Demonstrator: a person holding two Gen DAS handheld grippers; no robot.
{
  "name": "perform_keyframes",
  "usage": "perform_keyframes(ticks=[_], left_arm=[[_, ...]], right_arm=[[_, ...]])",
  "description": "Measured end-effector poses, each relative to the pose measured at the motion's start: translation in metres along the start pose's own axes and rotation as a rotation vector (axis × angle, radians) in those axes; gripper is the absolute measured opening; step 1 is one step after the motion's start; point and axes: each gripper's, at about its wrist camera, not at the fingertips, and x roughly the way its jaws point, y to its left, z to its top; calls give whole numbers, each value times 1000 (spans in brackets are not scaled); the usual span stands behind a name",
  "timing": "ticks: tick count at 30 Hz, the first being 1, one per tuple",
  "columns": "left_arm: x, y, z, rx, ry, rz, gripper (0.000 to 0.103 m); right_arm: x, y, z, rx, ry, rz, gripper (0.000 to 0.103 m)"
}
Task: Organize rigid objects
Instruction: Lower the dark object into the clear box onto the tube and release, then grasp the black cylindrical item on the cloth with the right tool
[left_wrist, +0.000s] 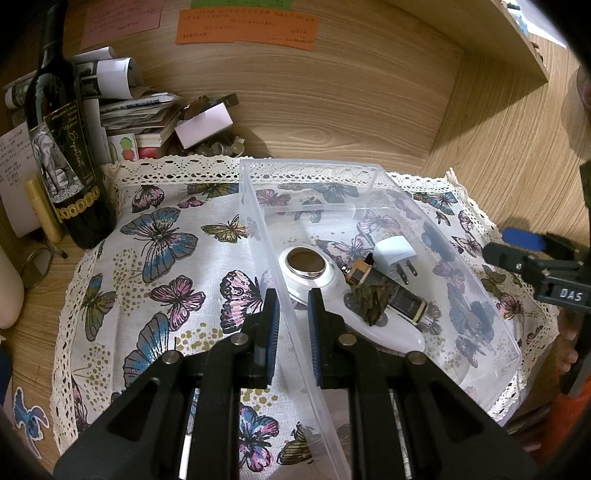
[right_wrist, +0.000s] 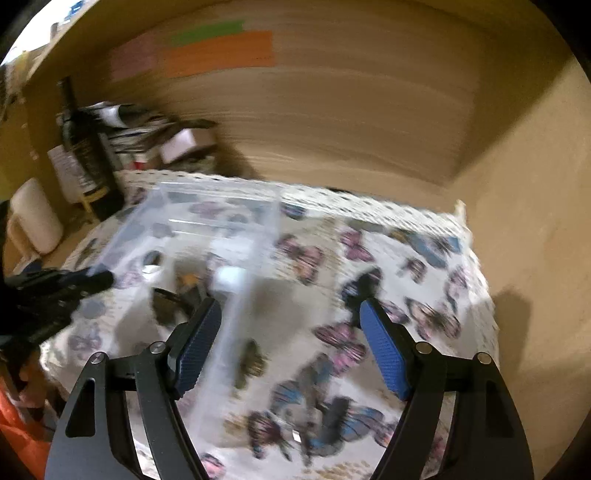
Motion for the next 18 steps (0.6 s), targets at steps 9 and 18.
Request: perform_keyframes(ticks=[9,18], left_arm=[[0,0,0,0,0,-1,14],[0,0,0,2,0,-1,14]], right_arm=[[34,-36,-12,69,61,-80,70],[81,-41,4,82,143,-45,53]])
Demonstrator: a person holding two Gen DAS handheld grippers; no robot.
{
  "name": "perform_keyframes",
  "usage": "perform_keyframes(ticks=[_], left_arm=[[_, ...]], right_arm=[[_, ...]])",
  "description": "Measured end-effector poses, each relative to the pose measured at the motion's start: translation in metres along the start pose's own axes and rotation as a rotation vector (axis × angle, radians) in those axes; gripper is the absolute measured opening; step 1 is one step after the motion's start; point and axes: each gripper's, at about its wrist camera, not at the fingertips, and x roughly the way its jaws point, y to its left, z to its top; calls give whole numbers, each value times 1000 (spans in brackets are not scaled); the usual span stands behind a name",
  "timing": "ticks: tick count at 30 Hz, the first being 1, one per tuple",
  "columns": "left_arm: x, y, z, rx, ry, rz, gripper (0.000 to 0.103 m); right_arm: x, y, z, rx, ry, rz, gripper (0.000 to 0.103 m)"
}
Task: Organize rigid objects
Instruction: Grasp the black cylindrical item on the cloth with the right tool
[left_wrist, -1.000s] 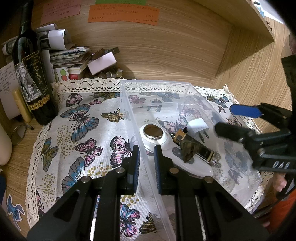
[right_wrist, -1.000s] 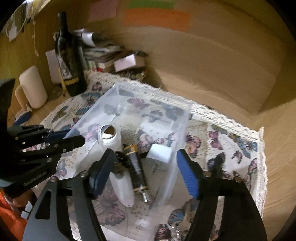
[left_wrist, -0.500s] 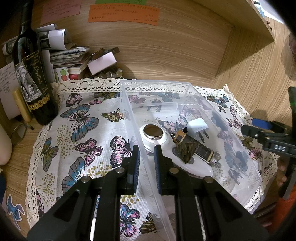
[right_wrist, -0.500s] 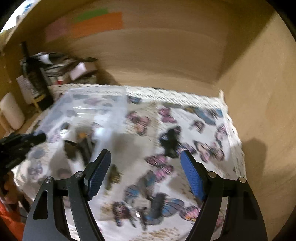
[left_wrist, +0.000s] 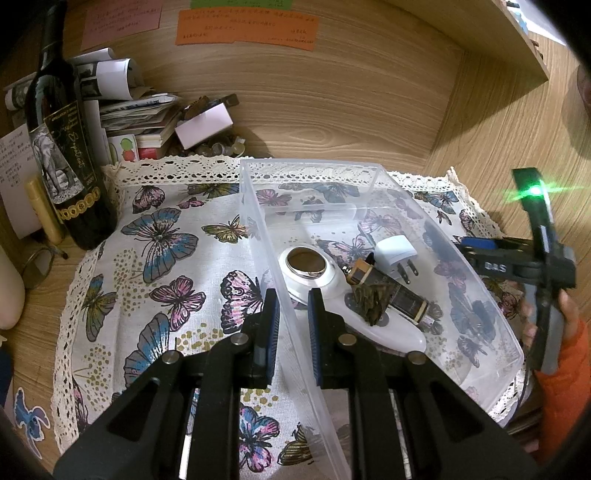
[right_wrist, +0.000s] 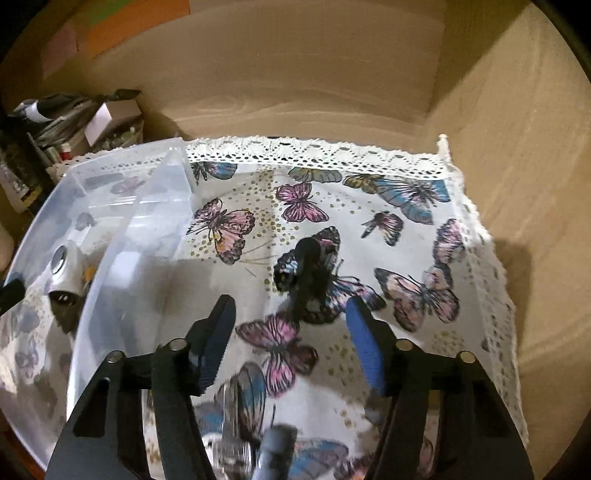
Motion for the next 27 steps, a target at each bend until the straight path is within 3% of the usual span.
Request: perform_keyframes(ticks=[4,6,9,18,27], left_arm=[[0,0,0,-1,0,-1,14],[0,0,0,0,0,0,14],[0,0,0,0,0,0,14],[0,0,0,0,0,-1,14],[0,0,0,0,-1,-1,14]], right_arm=[[20,-1,7,14,28,-22,50],[28,-3,8,30,46,-16,34],[27,-5,7,35,37,-16,22],[-11,-1,-2,8,-37,-9,22],[-60,30,6,-66,-153,14,22]])
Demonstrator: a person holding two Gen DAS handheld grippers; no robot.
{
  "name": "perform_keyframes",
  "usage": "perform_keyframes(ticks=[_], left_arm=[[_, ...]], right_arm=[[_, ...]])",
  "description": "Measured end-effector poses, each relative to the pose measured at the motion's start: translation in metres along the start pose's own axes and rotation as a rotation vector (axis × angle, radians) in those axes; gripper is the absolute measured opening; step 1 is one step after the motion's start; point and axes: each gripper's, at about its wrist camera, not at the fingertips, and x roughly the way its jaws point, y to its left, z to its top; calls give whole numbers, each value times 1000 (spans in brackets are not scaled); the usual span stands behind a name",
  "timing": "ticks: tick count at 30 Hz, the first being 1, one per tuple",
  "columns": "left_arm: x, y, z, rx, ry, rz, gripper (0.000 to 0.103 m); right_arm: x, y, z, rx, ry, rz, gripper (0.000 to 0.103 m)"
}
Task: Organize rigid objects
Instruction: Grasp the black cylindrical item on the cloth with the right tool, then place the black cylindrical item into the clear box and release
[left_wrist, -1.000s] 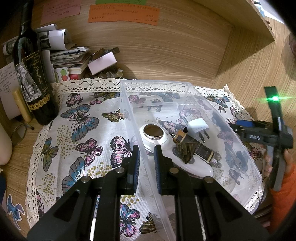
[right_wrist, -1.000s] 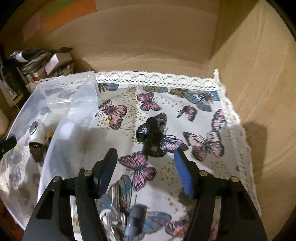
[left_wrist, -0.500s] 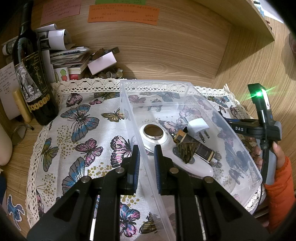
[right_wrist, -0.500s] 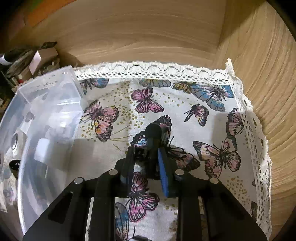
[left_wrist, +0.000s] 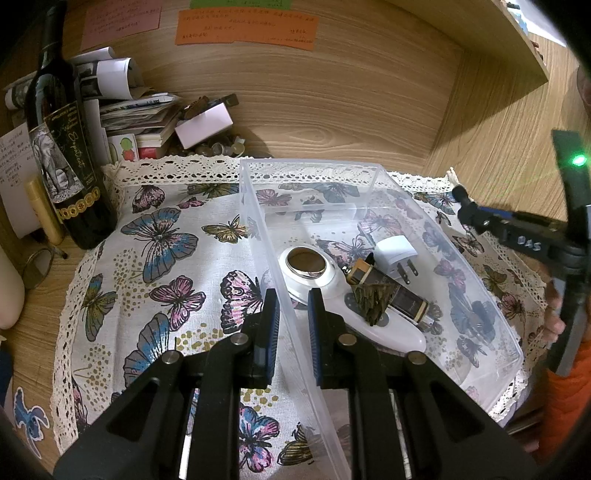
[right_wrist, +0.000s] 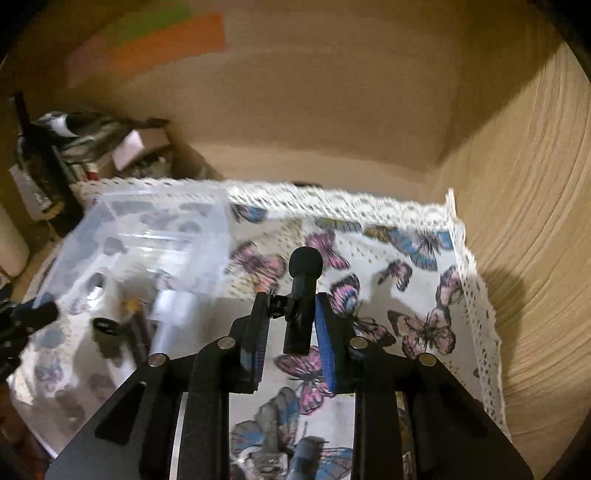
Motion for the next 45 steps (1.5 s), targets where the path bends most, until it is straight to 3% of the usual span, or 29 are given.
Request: perform_keyframes(ticks=[7,12,26,35,37,42,45], left_arm=[[0,0,0,2,-1,1,14],[1,0,0,2,-1,0,14],[1,0,1,-2,-2,-7,14],[1,0,1,-1,-2,-7,14],[1,0,1,-2,-2,-7,14],[1,1,1,-1,-2,-6,14],[1,1,1,-1,-3,-7,14]], right_arm=[[-23,32,12,-80,-77,41,22],[-24,53,15,-142,-83,79,22],[13,98,-3,-299,54,122,22],[23,100,-7,-301,110,108,23],[22,100,-6,-297,112,109,25],[13,96,-5,-275,79,107,48],[4,93,-3,-262,51,102,51]])
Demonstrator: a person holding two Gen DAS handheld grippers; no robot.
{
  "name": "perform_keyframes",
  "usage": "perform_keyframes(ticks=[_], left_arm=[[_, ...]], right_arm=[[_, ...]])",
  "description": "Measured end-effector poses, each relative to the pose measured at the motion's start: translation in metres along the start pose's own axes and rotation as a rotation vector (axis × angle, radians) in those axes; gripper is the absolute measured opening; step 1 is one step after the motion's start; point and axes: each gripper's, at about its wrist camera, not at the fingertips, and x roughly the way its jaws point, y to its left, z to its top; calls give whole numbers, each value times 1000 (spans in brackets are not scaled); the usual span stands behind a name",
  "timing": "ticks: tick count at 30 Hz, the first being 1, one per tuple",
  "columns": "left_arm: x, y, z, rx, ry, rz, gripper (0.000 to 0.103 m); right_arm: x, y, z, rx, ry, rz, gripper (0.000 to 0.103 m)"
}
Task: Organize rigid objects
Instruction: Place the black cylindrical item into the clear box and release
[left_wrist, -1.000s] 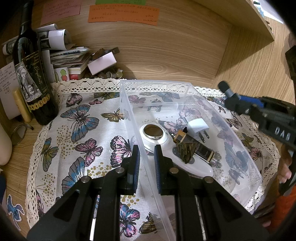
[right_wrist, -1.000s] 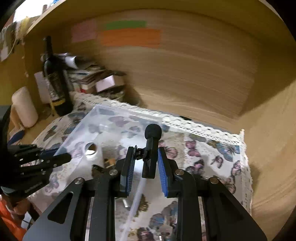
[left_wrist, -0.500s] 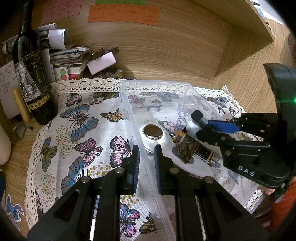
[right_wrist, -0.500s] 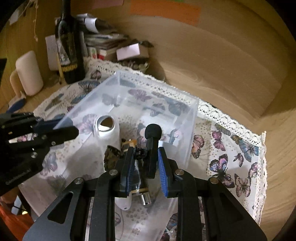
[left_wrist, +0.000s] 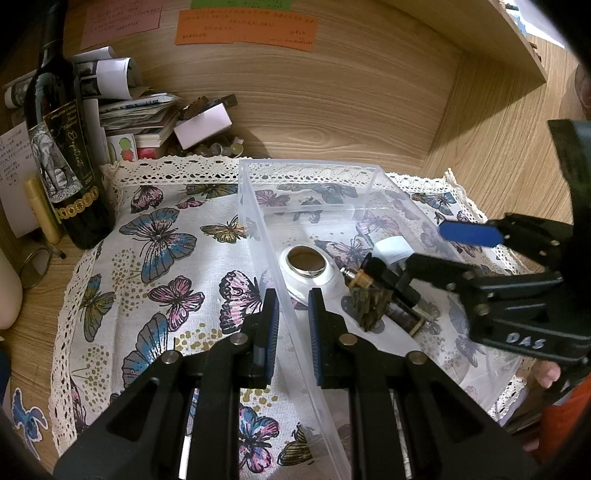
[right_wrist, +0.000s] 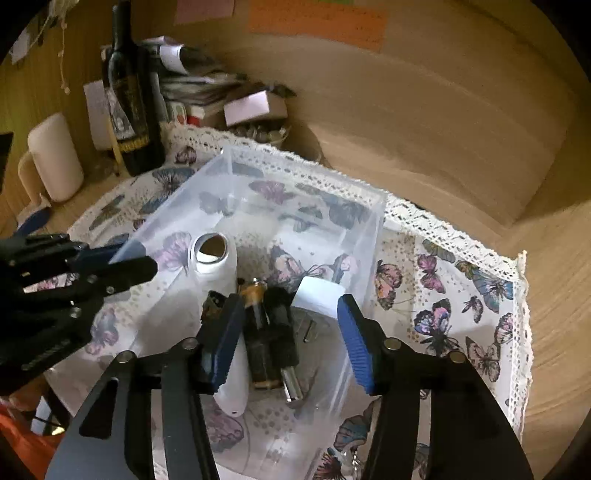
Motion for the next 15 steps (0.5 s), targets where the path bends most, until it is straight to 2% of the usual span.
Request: perform_keyframes(ticks=[1,3,7,9,15], left_arm=[[0,0,0,0,0,0,14],[0,0,0,0,0,0,14],[0,0,0,0,-1,0,14],[1,-1,0,1,0,0,14],[0,0,0,2,0,1,14]], right_arm=[[-3,-1,0,5,-7,-3,54],[-11,-5,0,24,-34,-13,65],[-26,-16,-2,59,-71,-41,70],[-35,-25,-6,90,-91,-67,78],[-54,-51,-21,193,-110,-132,81]])
